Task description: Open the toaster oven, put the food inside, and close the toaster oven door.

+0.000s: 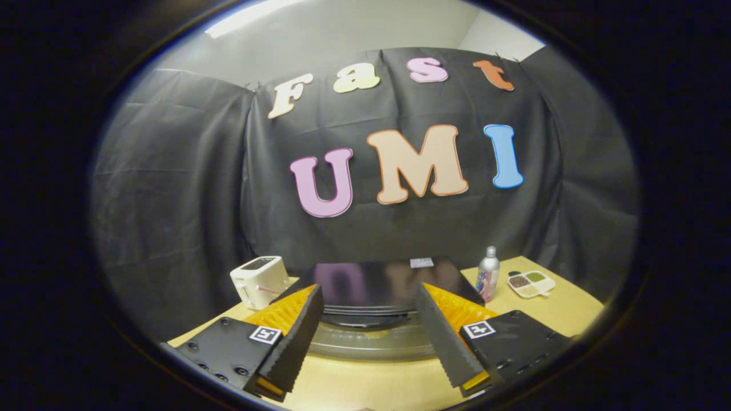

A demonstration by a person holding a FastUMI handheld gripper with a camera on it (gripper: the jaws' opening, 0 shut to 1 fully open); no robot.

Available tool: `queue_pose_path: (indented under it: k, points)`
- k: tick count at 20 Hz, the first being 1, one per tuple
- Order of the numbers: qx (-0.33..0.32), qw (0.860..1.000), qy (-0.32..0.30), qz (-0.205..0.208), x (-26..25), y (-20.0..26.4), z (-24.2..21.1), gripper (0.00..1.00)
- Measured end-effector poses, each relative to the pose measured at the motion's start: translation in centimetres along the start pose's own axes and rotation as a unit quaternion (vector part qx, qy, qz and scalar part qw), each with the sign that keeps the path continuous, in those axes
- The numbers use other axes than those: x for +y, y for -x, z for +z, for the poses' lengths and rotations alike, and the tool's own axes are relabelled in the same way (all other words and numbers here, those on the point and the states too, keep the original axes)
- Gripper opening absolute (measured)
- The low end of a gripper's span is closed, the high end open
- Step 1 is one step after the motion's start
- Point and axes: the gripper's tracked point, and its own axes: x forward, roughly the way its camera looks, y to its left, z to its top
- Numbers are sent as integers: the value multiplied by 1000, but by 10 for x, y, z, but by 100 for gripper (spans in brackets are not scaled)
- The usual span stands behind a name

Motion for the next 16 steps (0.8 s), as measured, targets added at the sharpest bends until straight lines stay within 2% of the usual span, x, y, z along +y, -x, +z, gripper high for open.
queue_pose_path:
  k: [9, 16]
  points:
    - [-47, 997, 43, -42, -24, 13, 89, 99]
    - [-44, 997, 40, -52, -34, 21, 99, 99]
